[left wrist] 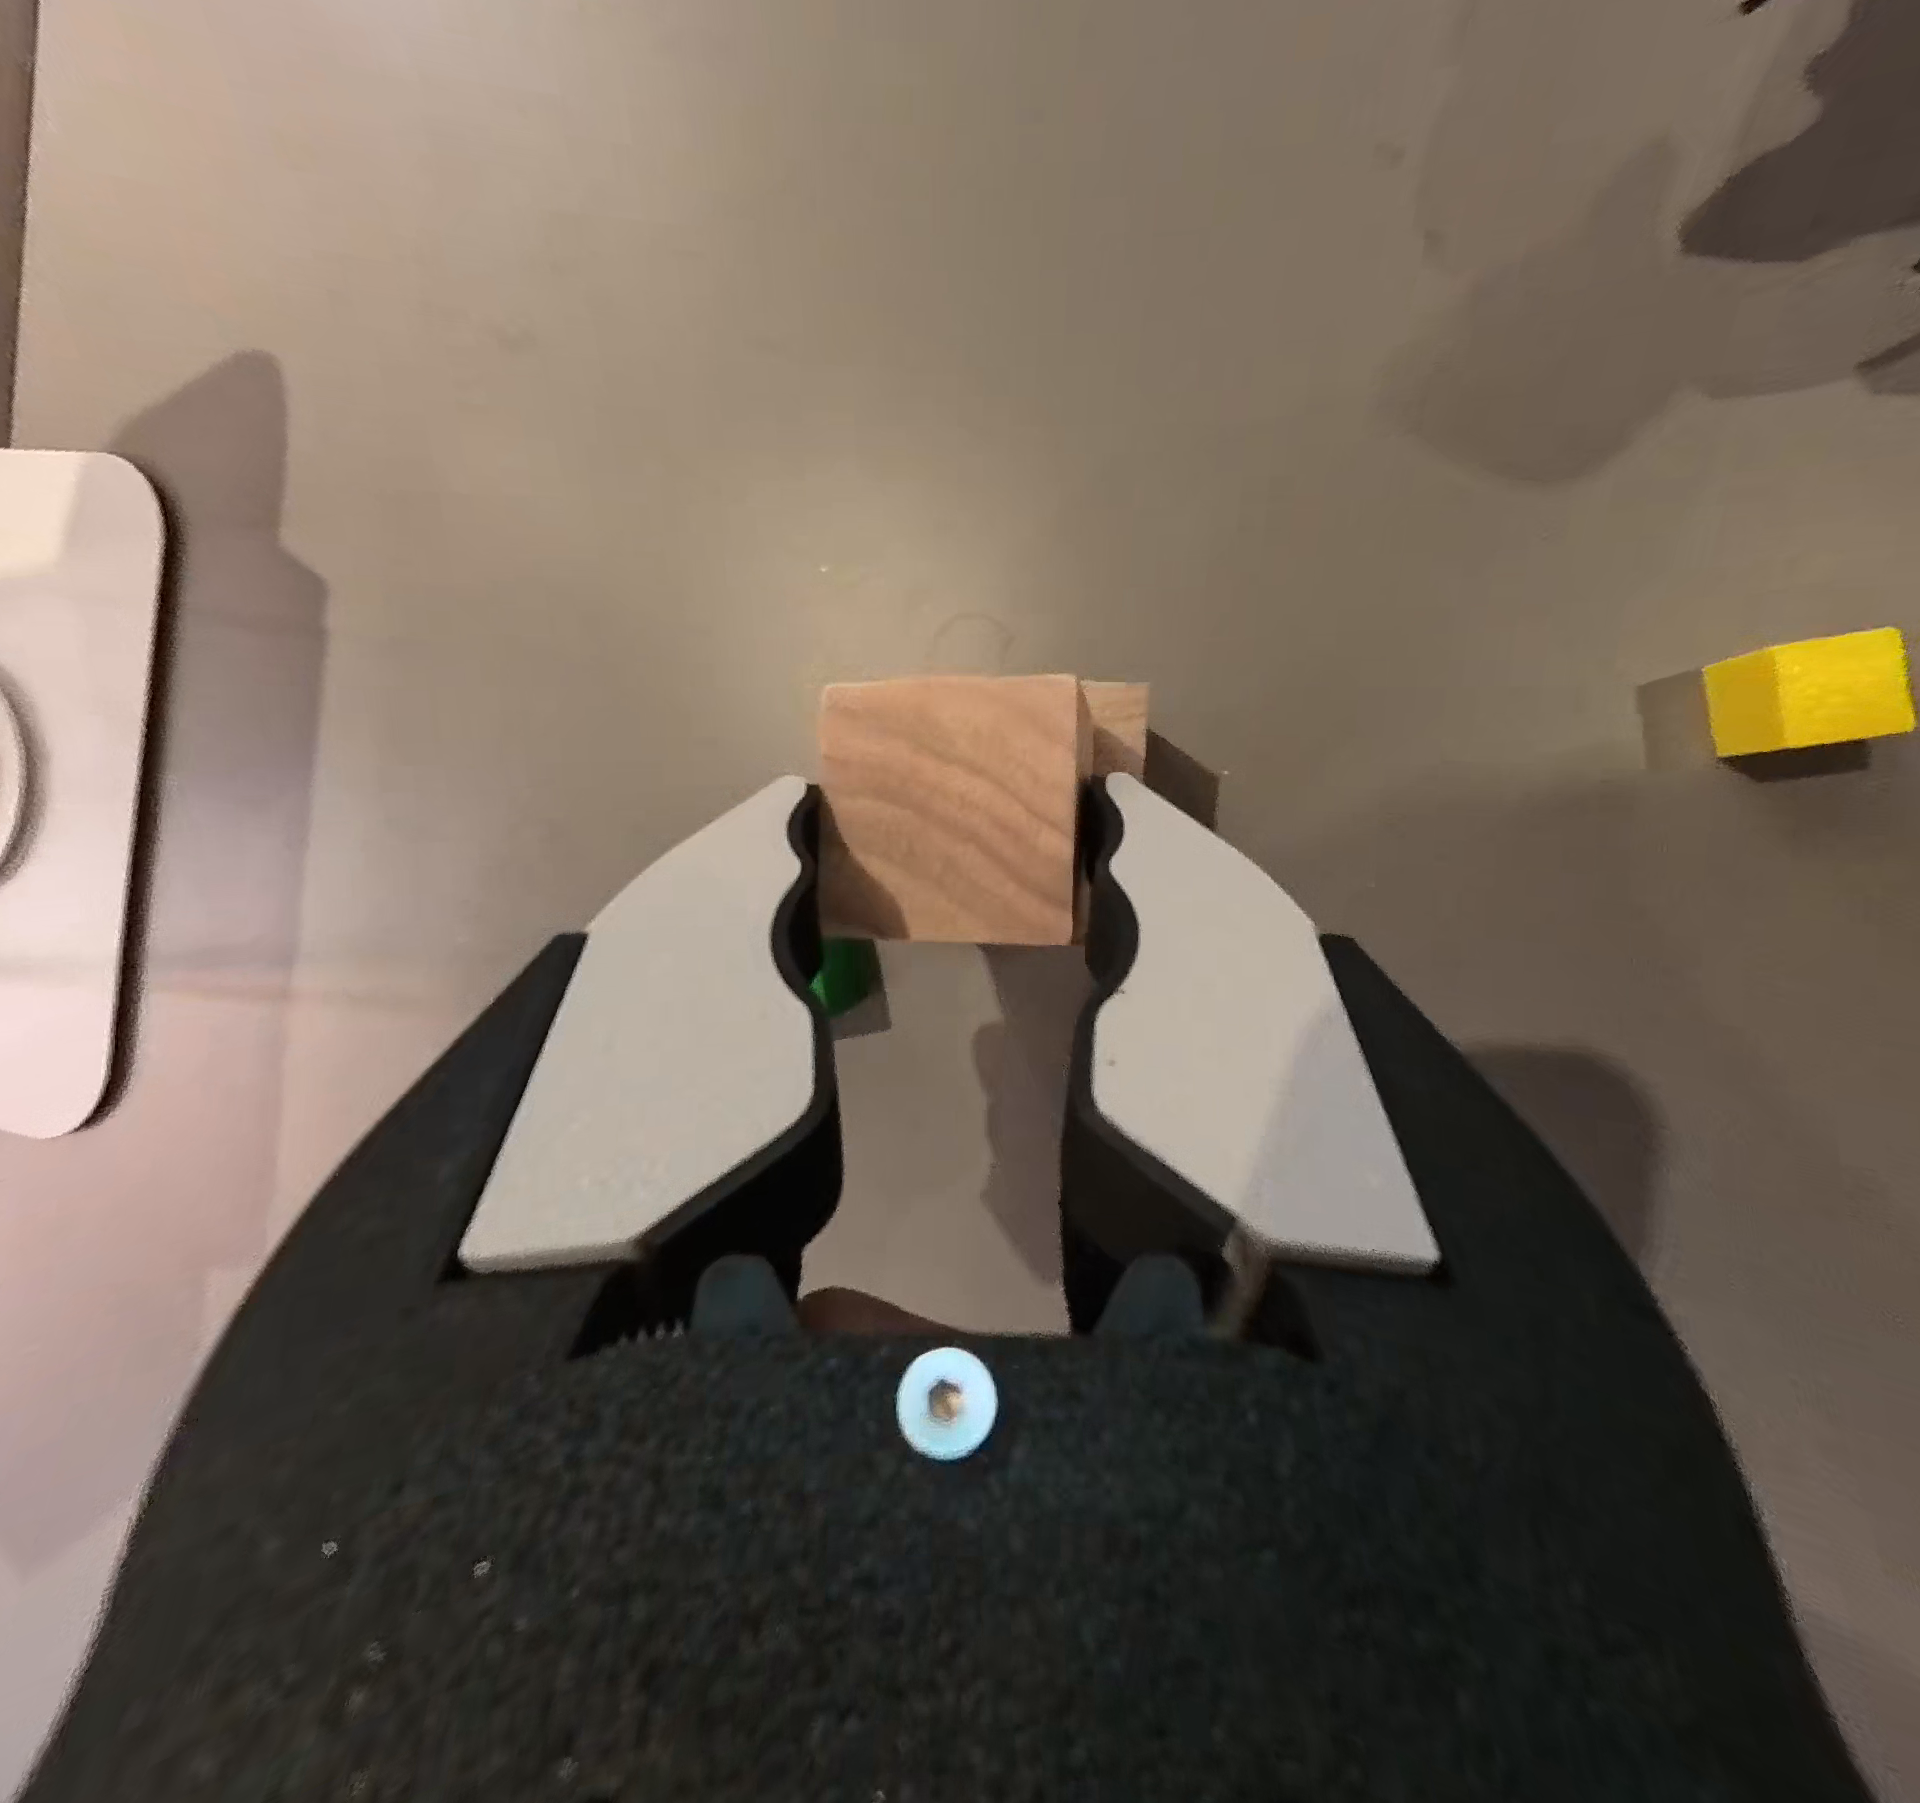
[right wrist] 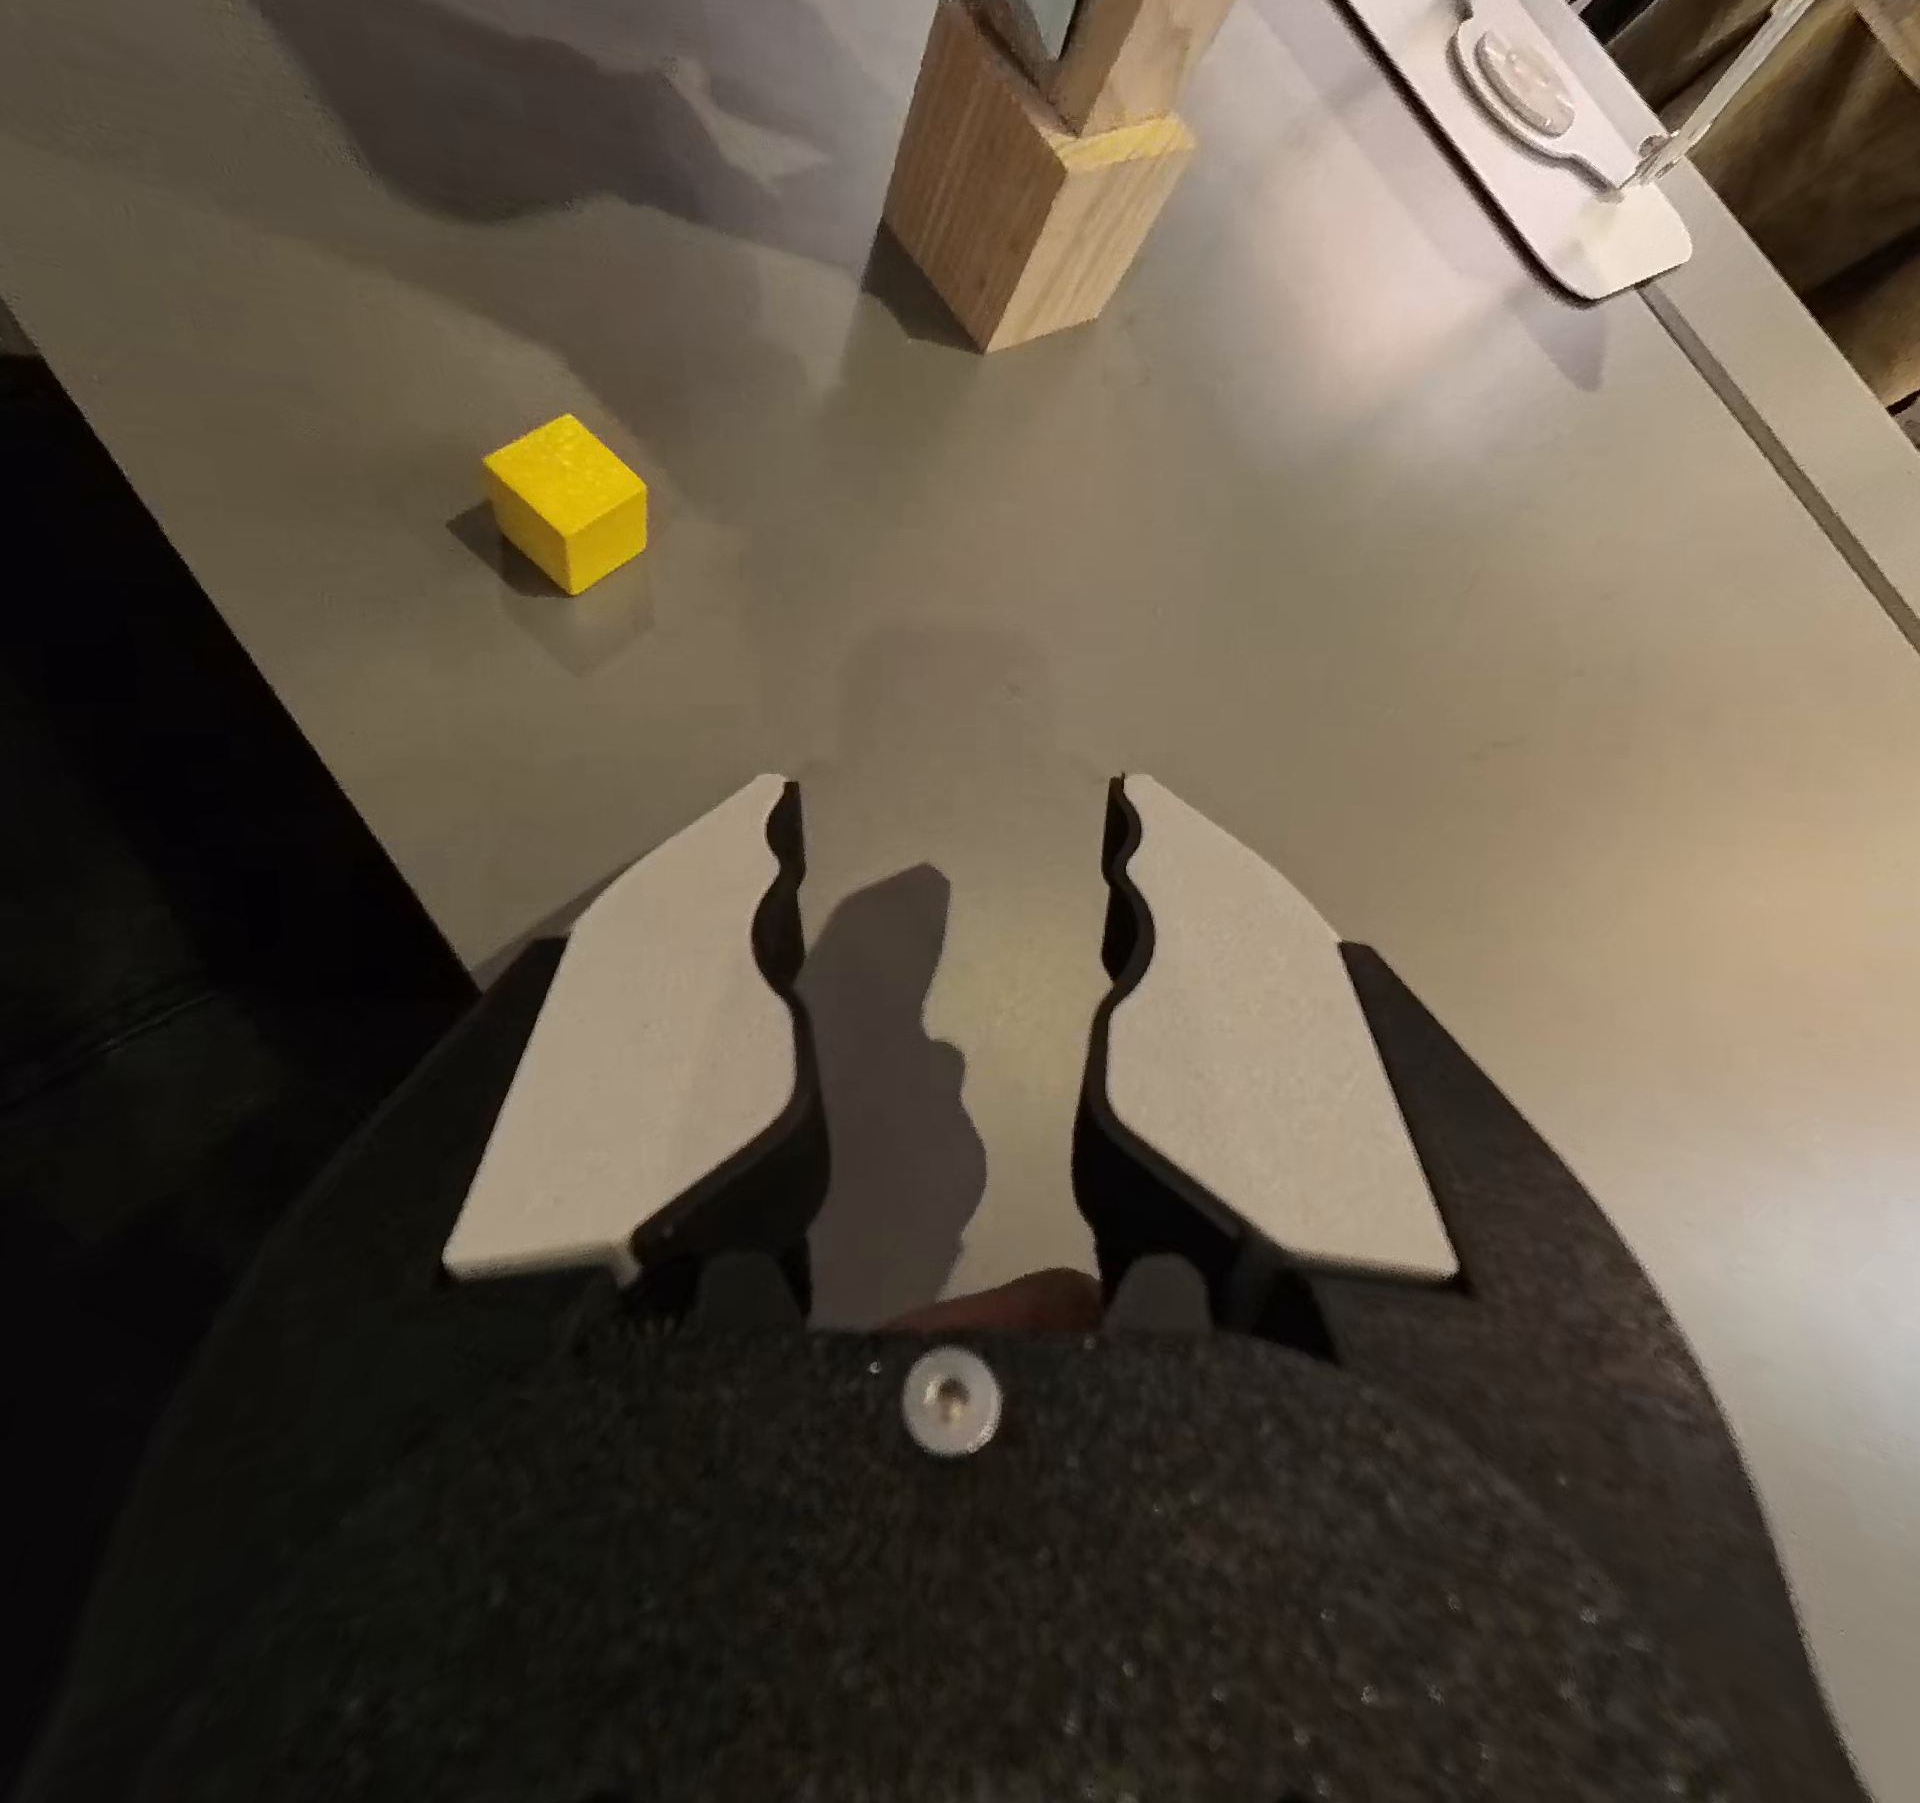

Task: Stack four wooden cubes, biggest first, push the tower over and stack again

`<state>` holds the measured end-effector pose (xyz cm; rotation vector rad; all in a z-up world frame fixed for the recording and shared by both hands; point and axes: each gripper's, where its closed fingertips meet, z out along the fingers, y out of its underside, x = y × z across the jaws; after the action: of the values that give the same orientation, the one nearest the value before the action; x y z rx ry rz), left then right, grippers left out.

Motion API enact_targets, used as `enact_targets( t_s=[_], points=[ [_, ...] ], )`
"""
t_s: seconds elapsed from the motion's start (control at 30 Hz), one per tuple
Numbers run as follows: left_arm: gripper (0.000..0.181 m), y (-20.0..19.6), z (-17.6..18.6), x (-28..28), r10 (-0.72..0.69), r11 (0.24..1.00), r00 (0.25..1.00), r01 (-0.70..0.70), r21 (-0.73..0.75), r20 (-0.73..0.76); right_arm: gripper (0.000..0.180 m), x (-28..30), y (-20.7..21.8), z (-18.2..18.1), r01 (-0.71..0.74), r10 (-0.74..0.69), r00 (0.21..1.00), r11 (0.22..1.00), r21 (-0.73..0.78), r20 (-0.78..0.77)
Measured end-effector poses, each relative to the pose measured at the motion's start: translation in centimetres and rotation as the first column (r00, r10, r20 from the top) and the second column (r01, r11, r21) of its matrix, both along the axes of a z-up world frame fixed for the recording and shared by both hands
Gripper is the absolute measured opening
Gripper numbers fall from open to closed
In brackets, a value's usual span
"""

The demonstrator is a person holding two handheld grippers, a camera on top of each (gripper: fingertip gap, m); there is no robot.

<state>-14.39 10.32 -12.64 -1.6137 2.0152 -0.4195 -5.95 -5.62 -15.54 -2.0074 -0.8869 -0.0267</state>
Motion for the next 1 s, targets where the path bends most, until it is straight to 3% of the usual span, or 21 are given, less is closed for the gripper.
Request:
enact_targets(
  t_s=[0.17, 0.23, 0.3, 0.4, 0.5, 0.63, 0.77, 0.8, 0.83, 1.0],
  points=[
    [0.048, -0.2, 0.2, 0.0, -0.032, 0.999, 0.999, 0.032, -0.01, 0.008, 0.055, 0.1, 0.0, -0.4, -0.004, 0.004, 1.0, 1.0, -0.014, 0.007],
    [0.072, -0.4, 0.9, -0.2, -0.033, 0.999, 0.999, 0.033, 0.0, 0.029, 0.055, 0.0, -0.1, -0.5, -0.006, 0.007, 1.0, 1.0, -0.015, 0.015],
    [0.083, 0.2, 2.5, -0.8, -0.005, 1.0, 0.997, 0.002, 0.031, 0.083, 0.055, 0.0, -0.1, -0.6, -0.009, 0.01, 1.0, 1.0, -0.018, 0.02],
    [0.07, 3.0, 4.2, -2.4, 0.145, 0.988, 0.972, -0.151, 0.021, 0.185, 0.055, 0.0, -0.2, -0.8, -0.013, 0.013, 1.0, 1.0, -0.022, 0.017],
    [0.068, 6.4, 1.5, -4.5, 0.322, 0.946, 0.938, -0.323, -0.018, 0.13, 0.054, -0.3, -0.2, -0.9, -0.019, 0.02, 1.0, 1.0, -0.025, 0.024],
    [0.066, 6.9, -3.0, -5.0, 0.309, 0.951, 0.949, -0.31, 0.013, 0.065, 0.054, -0.3, -0.3, -1.1, -0.026, 0.028, 0.998, 0.999, -0.026, 0.058],
    [0.062, 6.6, -4.7, -3.6, 0.27, 0.963, 0.961, -0.271, 0.007, 0.062, 0.054, -0.4, -0.3, -0.9, -0.025, 0.027, 0.998, 0.999, -0.027, 0.058],
    [0.056, 6.8, -5.1, -3.4, 0.27, 0.962, 0.961, -0.271, 0.013, 0.054, 0.054, -0.4, -0.3, -1.0, -0.024, 0.026, 0.998, 0.999, -0.026, 0.06],
    [0.035, 6.9, -5.4, -3.4, 0.266, 0.964, 0.963, -0.267, 0.02, 0.039, 0.054, -0.3, -0.4, -1.0, -0.023, 0.025, 0.998, 0.999, -0.028, 0.064],
    [0.028, 7.2, -3.2, -3.5, 0.247, 0.969, 0.966, -0.247, -0.01, 0.075, 0.052, -0.4, -0.3, -1.0, -0.026, 0.027, 0.997, 0.999, -0.027, 0.065]
  ],
)
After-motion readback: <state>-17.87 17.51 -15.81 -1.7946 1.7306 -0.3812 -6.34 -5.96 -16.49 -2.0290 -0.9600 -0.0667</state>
